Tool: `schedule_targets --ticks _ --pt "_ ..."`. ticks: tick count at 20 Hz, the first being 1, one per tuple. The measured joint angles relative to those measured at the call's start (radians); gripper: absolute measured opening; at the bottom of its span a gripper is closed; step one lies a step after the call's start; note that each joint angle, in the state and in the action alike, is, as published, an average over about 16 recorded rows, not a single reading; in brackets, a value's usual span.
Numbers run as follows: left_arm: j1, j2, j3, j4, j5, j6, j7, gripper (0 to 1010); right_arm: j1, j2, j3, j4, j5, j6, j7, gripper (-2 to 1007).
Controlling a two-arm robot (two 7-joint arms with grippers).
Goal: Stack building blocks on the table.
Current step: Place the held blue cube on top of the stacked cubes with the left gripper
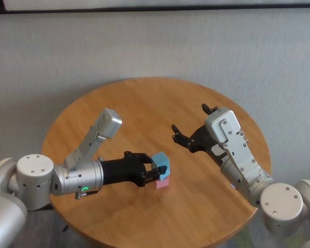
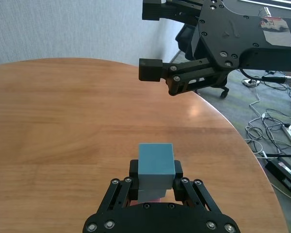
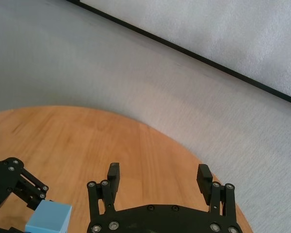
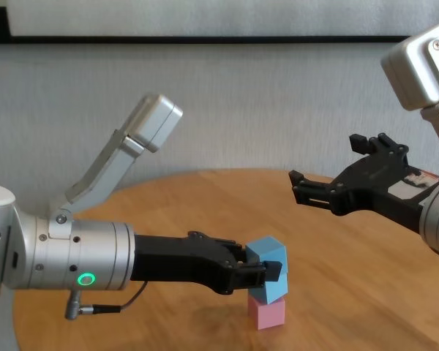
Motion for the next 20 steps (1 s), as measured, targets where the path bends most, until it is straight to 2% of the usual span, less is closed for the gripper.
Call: schedule_targets --ticks 20 --pt "-0.003 0.028 0.041 -0.037 -0.008 0.002 0.043 405 0.0 0.0 0.0 0.0 0.0 0.0 0.0 1005"
